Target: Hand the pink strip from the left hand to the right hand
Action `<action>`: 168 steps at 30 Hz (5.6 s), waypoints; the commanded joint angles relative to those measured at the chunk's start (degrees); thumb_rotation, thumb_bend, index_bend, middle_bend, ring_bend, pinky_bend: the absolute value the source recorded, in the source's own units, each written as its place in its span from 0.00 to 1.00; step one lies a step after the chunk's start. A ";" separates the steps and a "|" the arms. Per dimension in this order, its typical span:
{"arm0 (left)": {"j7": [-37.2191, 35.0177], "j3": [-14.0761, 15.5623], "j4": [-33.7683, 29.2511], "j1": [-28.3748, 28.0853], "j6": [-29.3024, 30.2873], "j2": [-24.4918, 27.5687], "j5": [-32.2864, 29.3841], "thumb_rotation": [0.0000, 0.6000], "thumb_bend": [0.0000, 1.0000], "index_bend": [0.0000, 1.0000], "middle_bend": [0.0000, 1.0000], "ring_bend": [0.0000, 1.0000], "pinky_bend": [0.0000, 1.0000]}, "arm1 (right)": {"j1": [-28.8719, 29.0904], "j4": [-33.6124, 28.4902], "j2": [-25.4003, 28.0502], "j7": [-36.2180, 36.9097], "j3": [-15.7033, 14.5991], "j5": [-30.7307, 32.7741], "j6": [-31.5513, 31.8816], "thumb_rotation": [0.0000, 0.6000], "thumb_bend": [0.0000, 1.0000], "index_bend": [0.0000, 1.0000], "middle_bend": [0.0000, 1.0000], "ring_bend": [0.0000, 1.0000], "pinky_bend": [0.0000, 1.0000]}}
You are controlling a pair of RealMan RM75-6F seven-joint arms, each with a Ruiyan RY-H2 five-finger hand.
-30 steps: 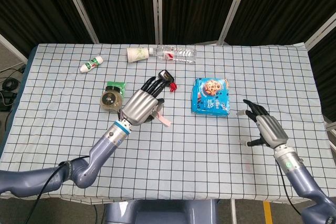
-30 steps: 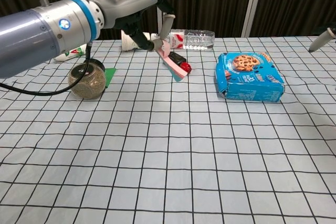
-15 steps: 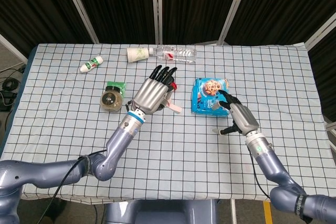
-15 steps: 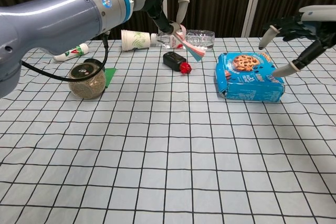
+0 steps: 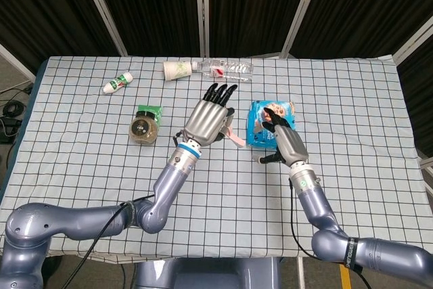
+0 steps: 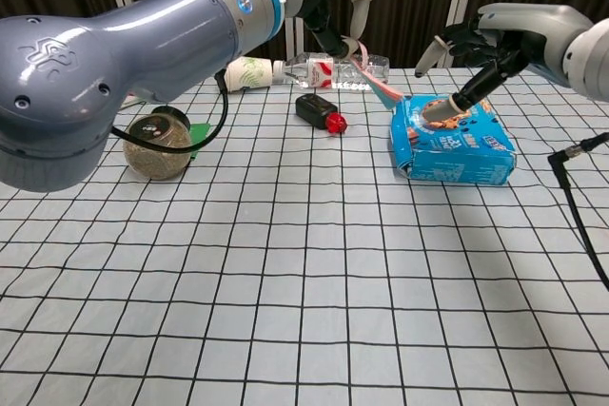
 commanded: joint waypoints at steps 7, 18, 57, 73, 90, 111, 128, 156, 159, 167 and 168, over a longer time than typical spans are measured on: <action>-0.20 0.48 0.64 -0.80 2.85 -1.54 -0.11 1.00 0.56 0.73 0.00 0.00 0.00 | 1.38 -0.97 -3.09 -4.02 1.12 2.60 4.87 1.00 0.06 0.44 0.00 0.00 0.00; 0.43 0.91 -0.10 -0.67 6.81 -2.62 0.48 1.00 0.56 0.73 0.00 0.00 0.00 | 3.28 0.65 -7.96 -8.87 2.05 3.89 9.23 1.00 0.06 0.46 0.00 0.00 0.00; -2.06 0.10 0.07 -0.48 6.90 -2.64 -0.45 1.00 0.56 0.73 0.00 0.00 0.00 | 3.24 3.10 -9.60 -10.74 2.00 0.42 8.21 1.00 0.28 0.57 0.02 0.00 0.00; -2.27 -0.19 -0.84 -0.28 7.07 -1.76 -1.34 1.00 0.56 0.73 0.00 0.00 0.00 | 2.72 2.27 -9.51 -10.40 1.66 -1.51 7.66 1.00 0.38 0.67 0.04 0.00 0.00; -2.34 0.38 -1.03 -0.10 7.11 -1.22 -1.48 1.00 0.56 0.73 0.00 0.00 0.00 | 1.19 1.96 -8.48 -8.83 0.54 -5.14 7.54 1.00 0.49 0.81 0.09 0.00 0.00; -3.02 1.45 -2.12 2.51 7.79 2.44 -1.49 1.00 0.56 0.73 0.00 0.00 0.00 | -3.02 2.60 -5.40 -5.41 -2.38 -11.37 7.68 1.00 0.48 0.83 0.10 0.00 0.00; -2.53 10.23 -10.14 10.69 7.04 11.79 -0.29 1.00 0.54 0.65 0.00 0.00 0.00 | -7.92 4.48 0.27 -4.49 -10.36 -19.07 4.64 1.00 0.45 0.74 0.09 0.00 0.00; -19.37 24.99 -19.46 35.53 23.21 32.67 19.81 1.00 0.00 0.00 0.00 0.00 0.00 | -20.39 24.64 12.84 12.14 -20.41 -47.70 22.62 1.00 0.00 0.00 0.00 0.00 0.00; -22.31 27.52 -19.76 39.59 26.28 34.35 23.15 1.00 0.00 0.00 0.00 0.00 0.00 | -22.96 25.88 14.33 14.27 -20.96 -47.77 24.91 1.00 0.00 0.00 0.00 0.00 0.00; -27.72 32.15 -18.91 47.00 29.32 35.98 28.61 1.00 0.00 0.00 0.00 0.00 0.00 | -28.17 21.73 16.91 13.54 -21.97 -46.84 27.49 1.00 0.00 0.00 0.00 0.00 0.00; -28.34 32.47 -18.76 47.58 29.30 36.07 29.10 1.00 0.00 0.00 0.00 0.00 0.00 | -28.65 20.89 16.98 13.11 -22.00 -46.67 27.59 1.00 0.00 0.00 0.00 0.00 0.00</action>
